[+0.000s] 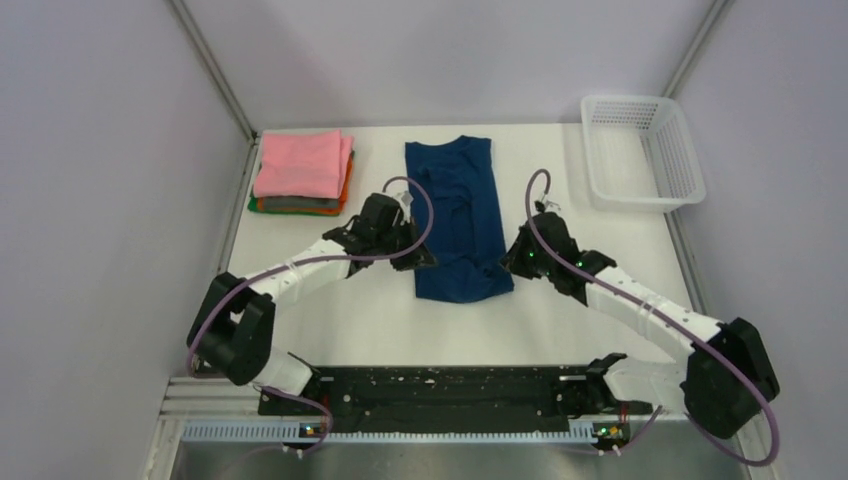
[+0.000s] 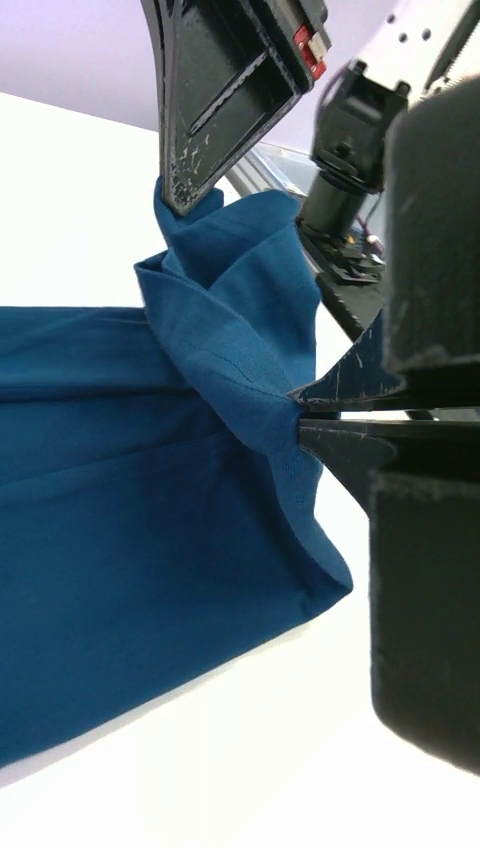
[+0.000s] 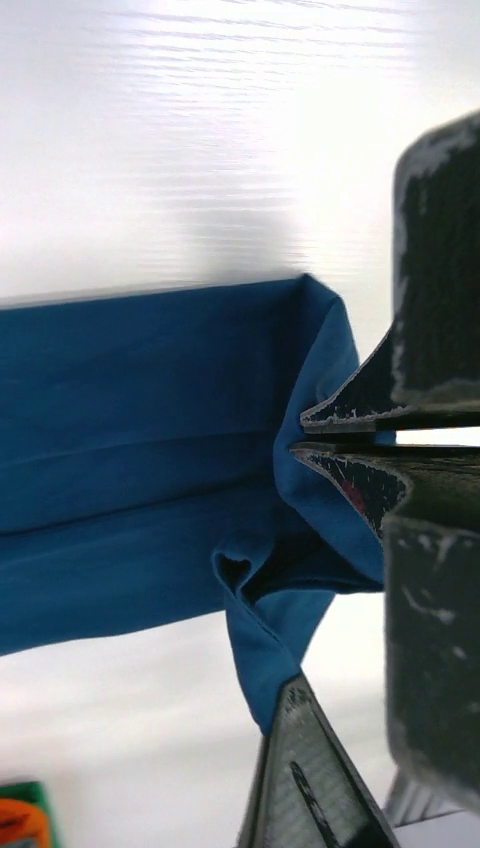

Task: Fold and stack the t-shirts
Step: Fold the folded rectangular tshirt in 1/3 of the way

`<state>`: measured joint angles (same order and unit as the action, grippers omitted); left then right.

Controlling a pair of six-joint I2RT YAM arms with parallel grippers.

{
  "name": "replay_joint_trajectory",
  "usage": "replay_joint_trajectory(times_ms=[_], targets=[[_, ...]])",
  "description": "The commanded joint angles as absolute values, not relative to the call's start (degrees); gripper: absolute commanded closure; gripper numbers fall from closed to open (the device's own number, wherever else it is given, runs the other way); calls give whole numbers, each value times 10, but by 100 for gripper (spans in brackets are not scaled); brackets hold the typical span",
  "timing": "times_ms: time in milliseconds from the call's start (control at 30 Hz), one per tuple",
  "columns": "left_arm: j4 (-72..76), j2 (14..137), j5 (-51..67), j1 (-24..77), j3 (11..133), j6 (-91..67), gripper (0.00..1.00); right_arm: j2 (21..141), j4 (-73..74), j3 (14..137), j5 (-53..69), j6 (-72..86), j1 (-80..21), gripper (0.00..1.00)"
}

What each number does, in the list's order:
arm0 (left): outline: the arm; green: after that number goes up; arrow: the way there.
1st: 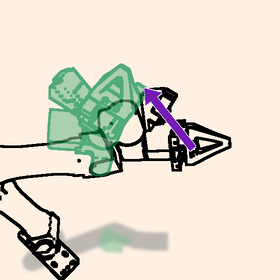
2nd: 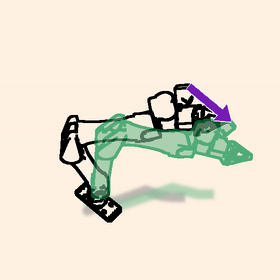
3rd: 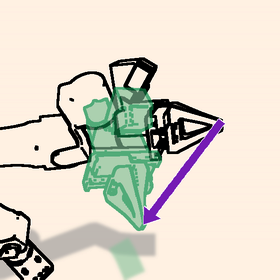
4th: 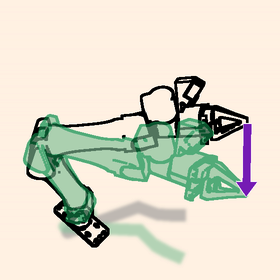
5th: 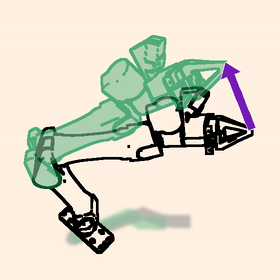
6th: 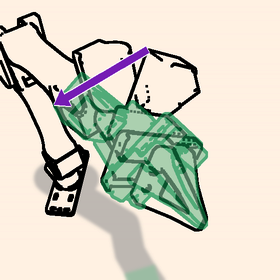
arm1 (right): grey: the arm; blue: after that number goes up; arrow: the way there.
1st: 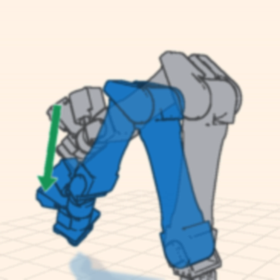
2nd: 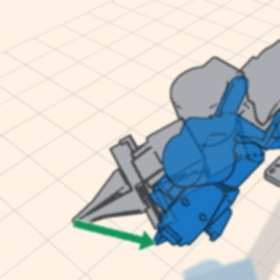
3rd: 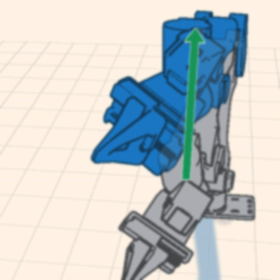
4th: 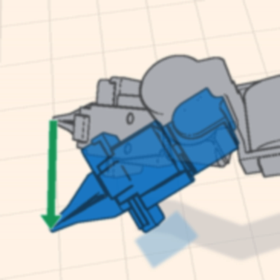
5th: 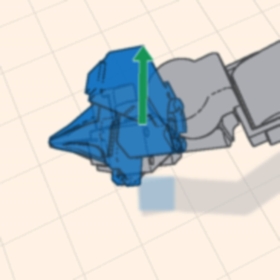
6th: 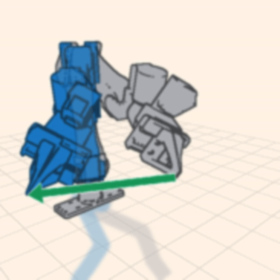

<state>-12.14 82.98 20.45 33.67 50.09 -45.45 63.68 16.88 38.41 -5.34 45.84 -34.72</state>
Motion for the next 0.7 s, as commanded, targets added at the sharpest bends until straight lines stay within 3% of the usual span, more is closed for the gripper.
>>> replay_joint_trajectory(times_ms=[0, 667], targets=[[-88, 865, 210, 299, 575, -411, 100, 718, 120, 465, -45, 426, -297, 100], [-91, 1068, 261, 177, 770, -341, 100, 963, 73, 668, -3, 353, -199, 100]])
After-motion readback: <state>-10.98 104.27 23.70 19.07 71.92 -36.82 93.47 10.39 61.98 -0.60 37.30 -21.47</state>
